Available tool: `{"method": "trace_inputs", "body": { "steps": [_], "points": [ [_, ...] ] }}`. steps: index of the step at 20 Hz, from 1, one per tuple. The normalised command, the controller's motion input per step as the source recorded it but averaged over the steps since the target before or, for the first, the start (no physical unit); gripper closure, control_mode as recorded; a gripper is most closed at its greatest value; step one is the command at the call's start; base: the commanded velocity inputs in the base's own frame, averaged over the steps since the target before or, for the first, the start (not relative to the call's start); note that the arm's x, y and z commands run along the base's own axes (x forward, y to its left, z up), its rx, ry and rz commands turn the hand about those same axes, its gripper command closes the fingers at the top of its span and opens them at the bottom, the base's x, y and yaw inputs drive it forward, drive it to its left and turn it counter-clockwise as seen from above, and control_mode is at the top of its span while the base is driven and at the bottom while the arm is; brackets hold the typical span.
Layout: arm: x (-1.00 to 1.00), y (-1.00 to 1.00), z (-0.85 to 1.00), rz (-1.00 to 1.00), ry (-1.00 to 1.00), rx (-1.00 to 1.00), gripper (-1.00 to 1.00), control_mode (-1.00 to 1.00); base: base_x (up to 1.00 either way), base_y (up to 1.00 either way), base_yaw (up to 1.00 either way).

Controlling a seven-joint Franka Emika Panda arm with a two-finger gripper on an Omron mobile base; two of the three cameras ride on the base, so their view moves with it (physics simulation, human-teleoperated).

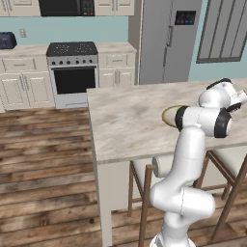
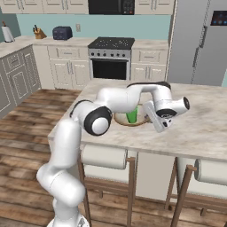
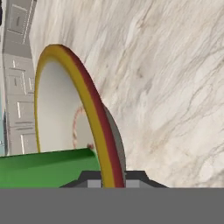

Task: Place the cup inside the bowl on the dining table and move the bowl to any counter.

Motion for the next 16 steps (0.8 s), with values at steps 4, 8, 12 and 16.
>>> {"method": "trace_inputs", "body": {
  "steps": [4,8,12,16],
  "points": [
    [-0.44,0.06,0.28,0.01,0.00,0.03,1.00,-1.00,0.00,0.00,0.00],
    [-0.49,0.13,0.27,0.01,0.00,0.02,1.00,-1.00,0.00,0.00,0.00],
    [-0.46,0.21,0.25,0.02,-0.01,0.04,1.00,-1.00,0.00,0.00,0.00],
    [-0.43,0.25,0.17,0.02,-0.02,0.03,1.00,-1.00,0.00,0.00,0.00]
  ]
}}
